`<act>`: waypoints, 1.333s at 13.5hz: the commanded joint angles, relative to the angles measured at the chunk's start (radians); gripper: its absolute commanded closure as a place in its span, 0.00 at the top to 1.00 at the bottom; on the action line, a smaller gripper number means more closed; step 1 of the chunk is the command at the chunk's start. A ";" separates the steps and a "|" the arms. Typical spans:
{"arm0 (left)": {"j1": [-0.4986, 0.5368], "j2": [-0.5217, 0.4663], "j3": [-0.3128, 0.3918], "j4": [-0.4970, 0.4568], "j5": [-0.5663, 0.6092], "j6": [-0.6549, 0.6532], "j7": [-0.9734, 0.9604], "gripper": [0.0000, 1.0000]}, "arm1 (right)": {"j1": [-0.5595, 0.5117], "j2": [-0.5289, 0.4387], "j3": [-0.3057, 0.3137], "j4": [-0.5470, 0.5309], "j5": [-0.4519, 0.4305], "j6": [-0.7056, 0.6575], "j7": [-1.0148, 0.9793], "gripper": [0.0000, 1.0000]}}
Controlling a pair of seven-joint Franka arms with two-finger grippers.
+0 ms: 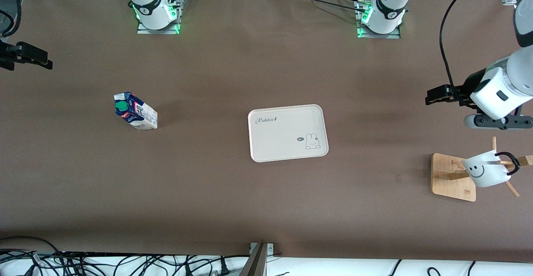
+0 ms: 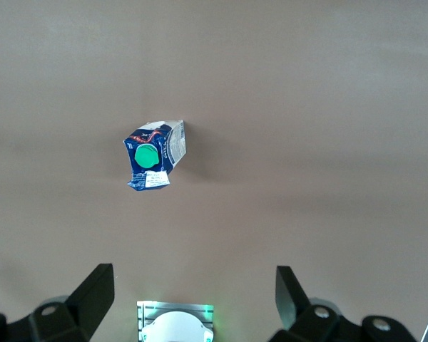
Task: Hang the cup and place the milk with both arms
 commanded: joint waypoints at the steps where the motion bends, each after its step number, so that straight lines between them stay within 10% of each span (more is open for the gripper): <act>1: -0.038 -0.119 0.044 -0.165 -0.003 0.058 -0.051 1.00 | 0.003 0.010 -0.002 0.025 0.009 -0.008 -0.016 1.00; 7: -0.107 -0.203 0.113 -0.301 0.061 0.126 -0.077 1.00 | 0.003 0.010 -0.001 0.025 0.009 -0.008 -0.016 1.00; 18: -0.064 -0.192 0.113 -0.268 0.030 0.123 -0.077 1.00 | 0.030 0.015 0.001 0.026 -0.012 0.068 -0.013 1.00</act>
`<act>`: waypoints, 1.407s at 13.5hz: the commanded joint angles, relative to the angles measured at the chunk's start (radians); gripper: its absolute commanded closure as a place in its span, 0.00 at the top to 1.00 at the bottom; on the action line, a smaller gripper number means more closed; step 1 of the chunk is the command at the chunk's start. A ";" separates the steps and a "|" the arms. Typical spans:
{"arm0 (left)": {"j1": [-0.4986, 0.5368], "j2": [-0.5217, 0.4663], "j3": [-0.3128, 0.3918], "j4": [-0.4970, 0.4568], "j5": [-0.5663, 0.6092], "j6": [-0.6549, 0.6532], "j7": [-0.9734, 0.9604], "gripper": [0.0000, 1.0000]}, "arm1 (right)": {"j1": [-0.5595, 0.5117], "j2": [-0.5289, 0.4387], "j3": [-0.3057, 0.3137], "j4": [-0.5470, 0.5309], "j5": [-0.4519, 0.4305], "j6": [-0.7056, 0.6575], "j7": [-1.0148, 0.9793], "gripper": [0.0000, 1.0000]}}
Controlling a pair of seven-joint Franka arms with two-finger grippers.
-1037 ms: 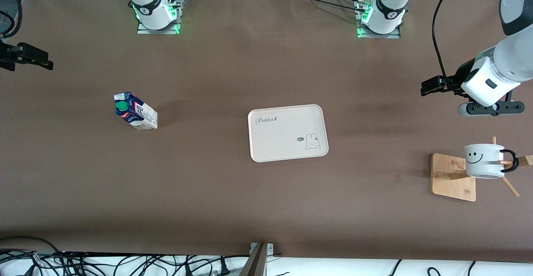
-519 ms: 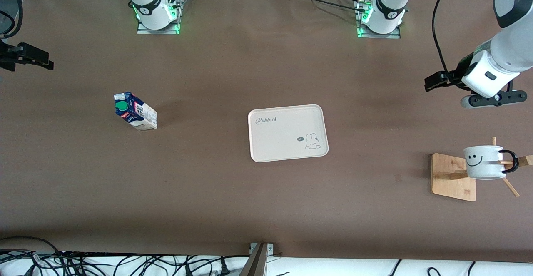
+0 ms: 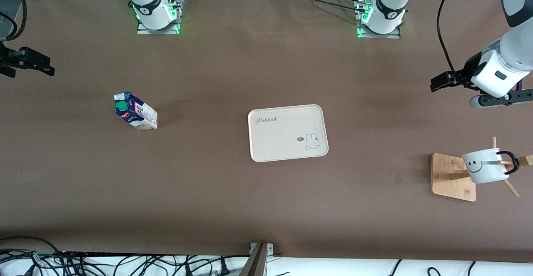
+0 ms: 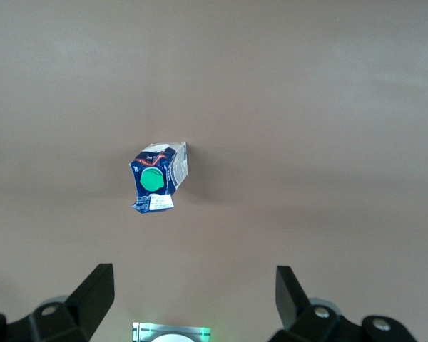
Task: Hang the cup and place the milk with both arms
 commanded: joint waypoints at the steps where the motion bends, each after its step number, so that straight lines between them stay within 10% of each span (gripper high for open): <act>1: -0.001 -0.001 0.001 0.029 0.002 0.006 -0.004 1.00 | 0.007 0.009 -0.001 0.026 -0.011 -0.002 -0.013 1.00; 19: 0.025 0.087 -0.001 0.125 0.025 0.083 0.042 1.00 | 0.006 0.008 -0.004 0.026 -0.008 -0.005 -0.017 1.00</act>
